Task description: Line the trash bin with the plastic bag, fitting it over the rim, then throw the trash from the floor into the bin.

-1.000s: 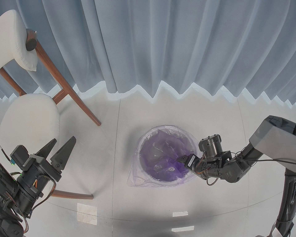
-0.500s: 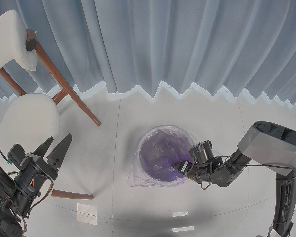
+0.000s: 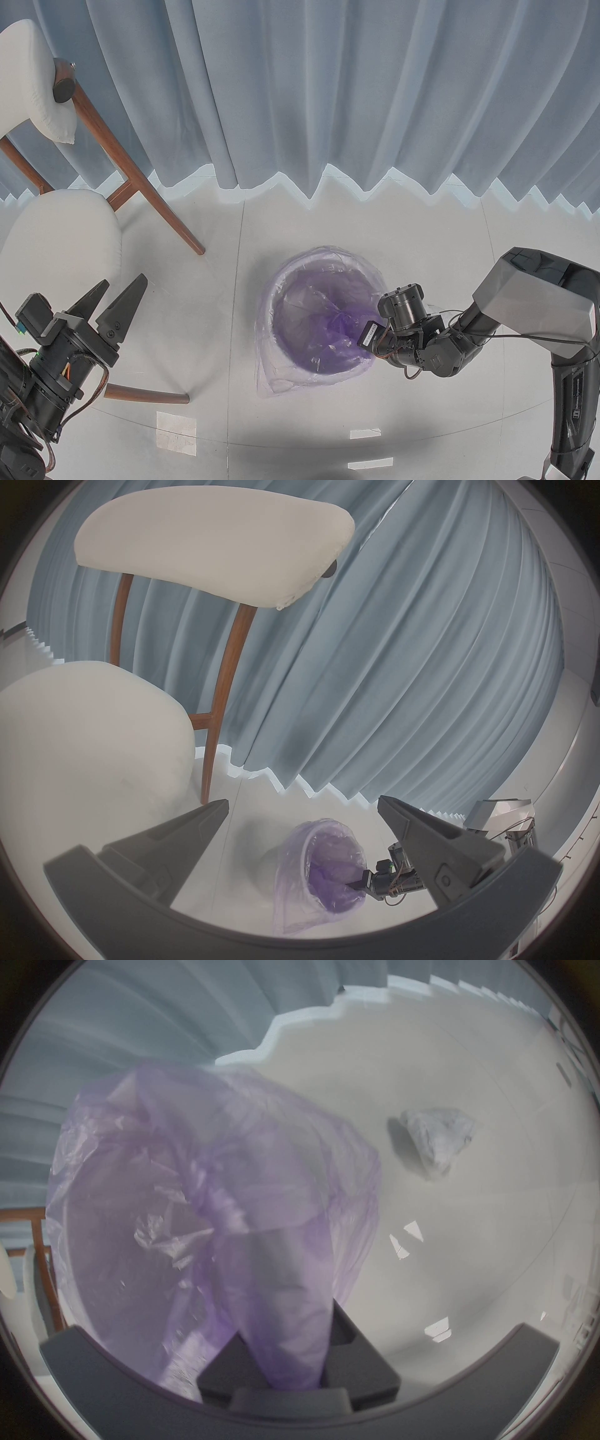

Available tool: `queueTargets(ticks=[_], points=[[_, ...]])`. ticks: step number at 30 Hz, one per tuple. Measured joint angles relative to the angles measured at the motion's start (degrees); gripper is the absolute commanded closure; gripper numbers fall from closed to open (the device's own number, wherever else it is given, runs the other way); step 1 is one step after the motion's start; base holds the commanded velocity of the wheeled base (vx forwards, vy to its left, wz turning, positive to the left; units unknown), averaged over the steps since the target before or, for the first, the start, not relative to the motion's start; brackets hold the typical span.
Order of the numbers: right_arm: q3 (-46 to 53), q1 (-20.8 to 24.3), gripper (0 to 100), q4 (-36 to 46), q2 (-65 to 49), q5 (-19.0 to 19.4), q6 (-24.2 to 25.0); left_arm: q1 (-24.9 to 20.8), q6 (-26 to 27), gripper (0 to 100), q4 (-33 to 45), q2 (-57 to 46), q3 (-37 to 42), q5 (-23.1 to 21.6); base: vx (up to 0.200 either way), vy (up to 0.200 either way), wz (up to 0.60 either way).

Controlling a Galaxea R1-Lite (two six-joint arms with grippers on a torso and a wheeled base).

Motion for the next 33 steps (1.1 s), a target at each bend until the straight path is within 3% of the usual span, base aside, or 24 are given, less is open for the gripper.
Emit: queueTargets(ticks=[7, 10, 17, 25, 29, 33], points=[[-0.69, -0.83, 100, 0.88, -2.04, -0.43, -7.63, 0.0, 0.06, 0, 0.04, -0.09, 0.02, -0.29, 0.0, 0.0, 0.0], [-0.74, -1.73, 100, 2.16, -3.56, 0.79, -13.87, -0.17, 0.09, 0, 0.06, -0.06, 0.02, -0.41, 0.0, 0.0, 0.0], [0.09, -4.68, 100, 3.25, -6.95, 7.72, -32.05, -0.89, -0.11, 0, 0.13, 0.05, 0.0, -0.57, 0.0, 0.0, 0.0], [0.55, -10.86, 100, 3.63, -8.46, 20.3, -60.01, -2.13, -1.79, 0, 1.62, 0.35, 0.0, -0.65, 0.0, 0.0, 0.0], [-0.96, -13.47, 100, 3.88, -7.94, 24.49, -67.93, -3.45, -2.35, 0, 2.16, 0.85, 0.0, -0.6, 0.0, 0.0, 0.0], [-5.02, -14.47, 100, 4.22, -6.12, 26.03, -70.23, -4.56, -2.68, 0, 2.41, 1.38, 0.0, -0.55, 0.0, 0.0, 0.0]])
